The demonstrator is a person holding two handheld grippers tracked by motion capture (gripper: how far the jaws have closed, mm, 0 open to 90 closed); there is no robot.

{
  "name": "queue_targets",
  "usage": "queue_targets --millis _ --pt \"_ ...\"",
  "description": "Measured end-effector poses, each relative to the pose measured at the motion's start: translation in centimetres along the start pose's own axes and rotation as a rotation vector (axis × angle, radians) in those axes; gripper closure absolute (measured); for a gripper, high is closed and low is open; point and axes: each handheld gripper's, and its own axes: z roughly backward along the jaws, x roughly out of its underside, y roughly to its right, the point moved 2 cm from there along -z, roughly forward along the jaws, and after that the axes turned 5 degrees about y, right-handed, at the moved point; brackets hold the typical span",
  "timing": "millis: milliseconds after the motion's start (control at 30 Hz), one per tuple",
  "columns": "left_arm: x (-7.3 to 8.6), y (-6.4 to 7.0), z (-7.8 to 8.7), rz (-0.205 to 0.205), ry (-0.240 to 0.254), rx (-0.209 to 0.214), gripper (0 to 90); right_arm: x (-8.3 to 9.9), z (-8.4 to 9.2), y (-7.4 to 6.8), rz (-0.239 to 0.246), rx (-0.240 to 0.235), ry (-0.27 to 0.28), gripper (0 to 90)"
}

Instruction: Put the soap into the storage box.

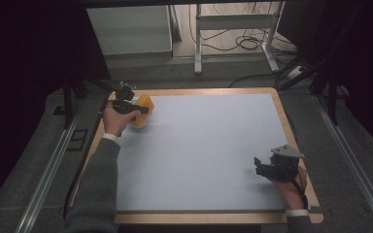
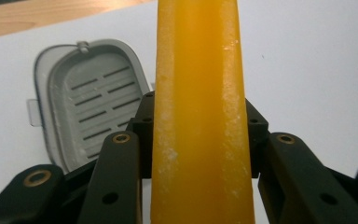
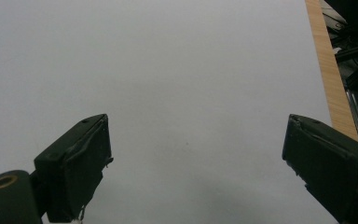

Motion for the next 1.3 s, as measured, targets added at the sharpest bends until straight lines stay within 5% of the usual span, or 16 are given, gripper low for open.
queue_targets --millis 733,1300 --pt "-1.5 -3.0 -2.2 0.075 -0.005 -0.026 61.1 0.0 0.1 0.3 -0.006 0.006 0.002 8.0" --pt "-1.2 -4.7 -3.5 0.121 -0.009 -0.085 61.0 0.0 0.1 0.5 -0.005 0.014 -0.001 8.0"
